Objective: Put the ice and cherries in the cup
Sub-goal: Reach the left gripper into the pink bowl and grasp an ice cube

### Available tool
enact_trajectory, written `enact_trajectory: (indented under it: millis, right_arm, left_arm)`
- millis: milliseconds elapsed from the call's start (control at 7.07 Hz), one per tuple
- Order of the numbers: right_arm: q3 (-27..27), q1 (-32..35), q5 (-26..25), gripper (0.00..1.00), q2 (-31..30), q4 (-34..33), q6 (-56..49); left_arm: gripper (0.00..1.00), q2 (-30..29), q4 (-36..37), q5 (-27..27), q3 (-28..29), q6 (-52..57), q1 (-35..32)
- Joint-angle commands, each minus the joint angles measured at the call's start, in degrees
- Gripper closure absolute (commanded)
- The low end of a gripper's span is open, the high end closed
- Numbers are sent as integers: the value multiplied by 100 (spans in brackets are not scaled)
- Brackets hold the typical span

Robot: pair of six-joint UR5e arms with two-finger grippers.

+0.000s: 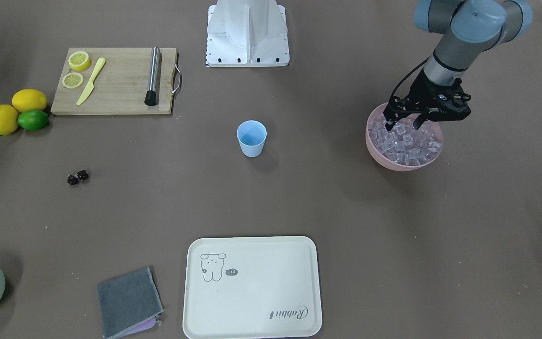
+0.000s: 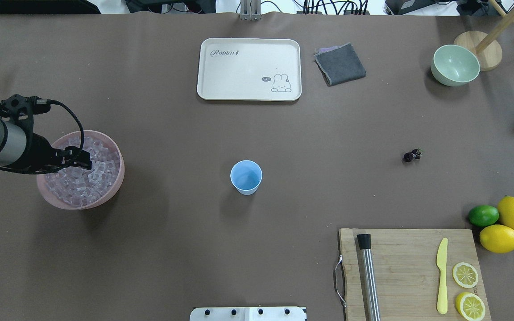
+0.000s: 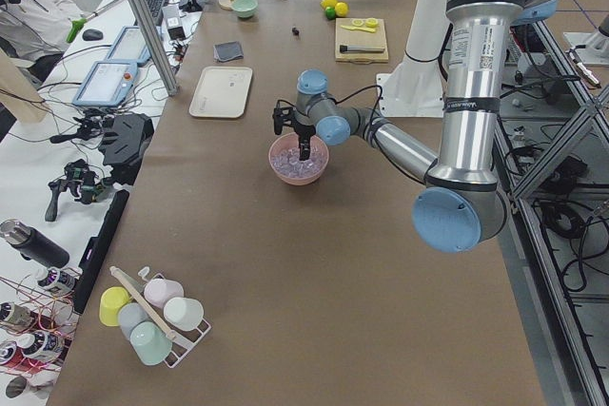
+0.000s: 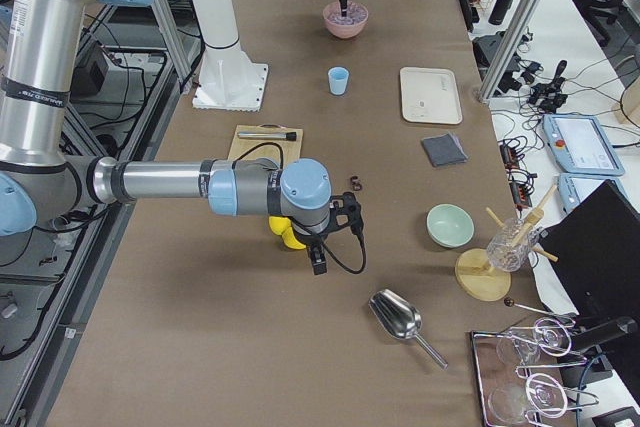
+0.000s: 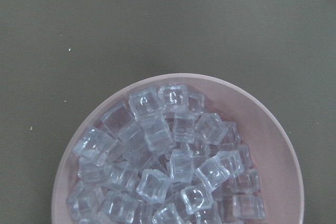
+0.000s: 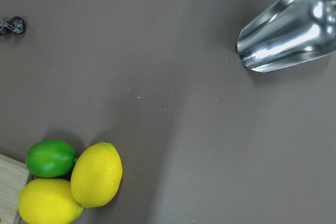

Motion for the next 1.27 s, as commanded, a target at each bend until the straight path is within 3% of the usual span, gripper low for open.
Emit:
enact_trajectory:
  millis: [0,283,566,708,1132]
  right_arm:
    - [-10,0,9,0,3,-1,1]
    - [-10,0,9,0,-15,-1,1]
    - [-10,0,9,0,-23,-1,1]
    - [-10,0,9,0,-23,-1,10]
    - [-27,0,9,0,-15,-10,10]
  left_arm:
    - [22,115,7,164,26,-130,111]
    - [26,133,24,446,105,-138,287]
    - [37,133,15,447,105,-296,366]
    - [47,133,15,447,96,-297,367]
    - [100,159,33,438,123,-305,358]
